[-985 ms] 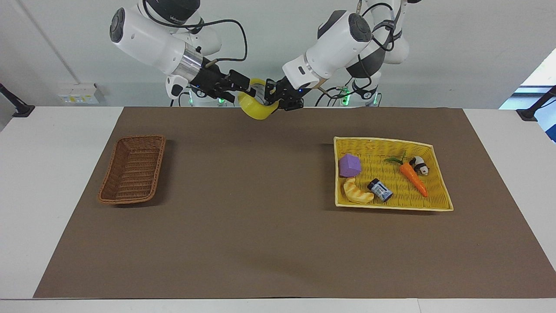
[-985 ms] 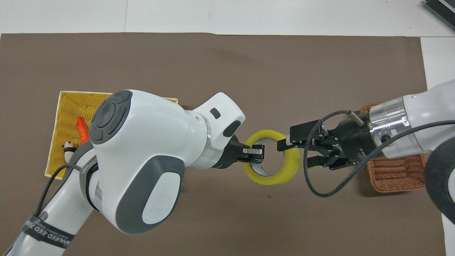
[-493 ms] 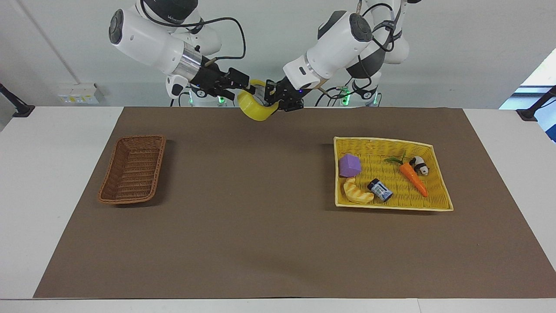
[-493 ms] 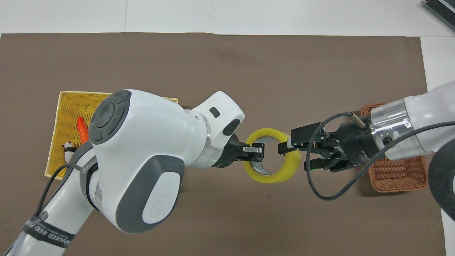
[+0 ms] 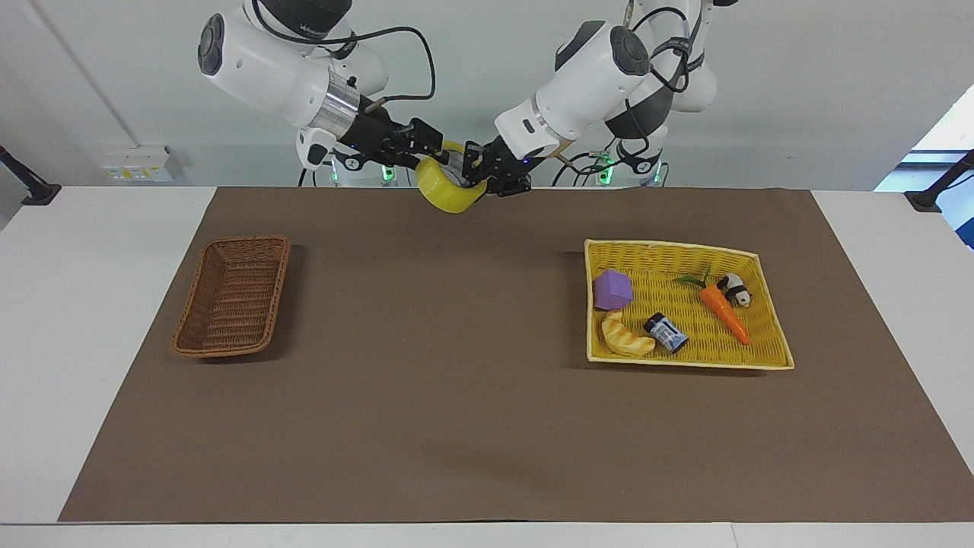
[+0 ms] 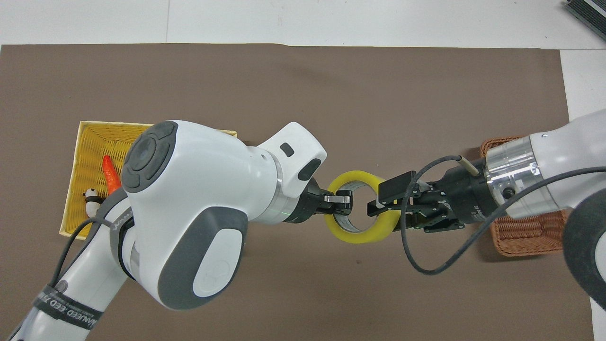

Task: Move tape to another basket
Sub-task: 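Grasp the tape rim with the right gripper beside the left gripper, then open the left gripper while the right gripper carries tape to basket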

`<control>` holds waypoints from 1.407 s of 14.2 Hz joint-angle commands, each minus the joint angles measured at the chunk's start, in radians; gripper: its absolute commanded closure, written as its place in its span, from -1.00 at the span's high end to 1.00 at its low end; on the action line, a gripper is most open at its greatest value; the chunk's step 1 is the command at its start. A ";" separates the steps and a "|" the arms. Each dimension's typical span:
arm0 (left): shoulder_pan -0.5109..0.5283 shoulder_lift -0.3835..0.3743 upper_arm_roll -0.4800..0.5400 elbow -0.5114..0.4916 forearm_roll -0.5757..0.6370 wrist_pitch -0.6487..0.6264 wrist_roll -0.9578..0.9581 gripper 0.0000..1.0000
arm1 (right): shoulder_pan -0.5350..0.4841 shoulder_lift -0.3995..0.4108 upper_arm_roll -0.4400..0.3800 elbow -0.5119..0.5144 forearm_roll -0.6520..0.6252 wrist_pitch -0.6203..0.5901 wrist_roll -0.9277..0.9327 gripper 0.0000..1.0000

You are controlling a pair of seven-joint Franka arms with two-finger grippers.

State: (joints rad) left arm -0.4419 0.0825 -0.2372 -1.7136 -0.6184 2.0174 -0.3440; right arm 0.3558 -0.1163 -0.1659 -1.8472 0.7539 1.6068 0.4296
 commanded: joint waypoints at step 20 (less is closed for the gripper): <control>0.222 -0.053 0.029 0.034 0.251 -0.157 0.002 1.00 | -0.266 0.040 -0.003 -0.033 -0.513 0.007 -0.427 -1.00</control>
State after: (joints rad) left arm -0.2389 0.0382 -0.2038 -1.6934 -0.4760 1.8861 -0.3486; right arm 0.1549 -0.0938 -0.1787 -1.8565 0.2885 1.6048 0.1352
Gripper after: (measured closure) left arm 0.000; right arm 0.449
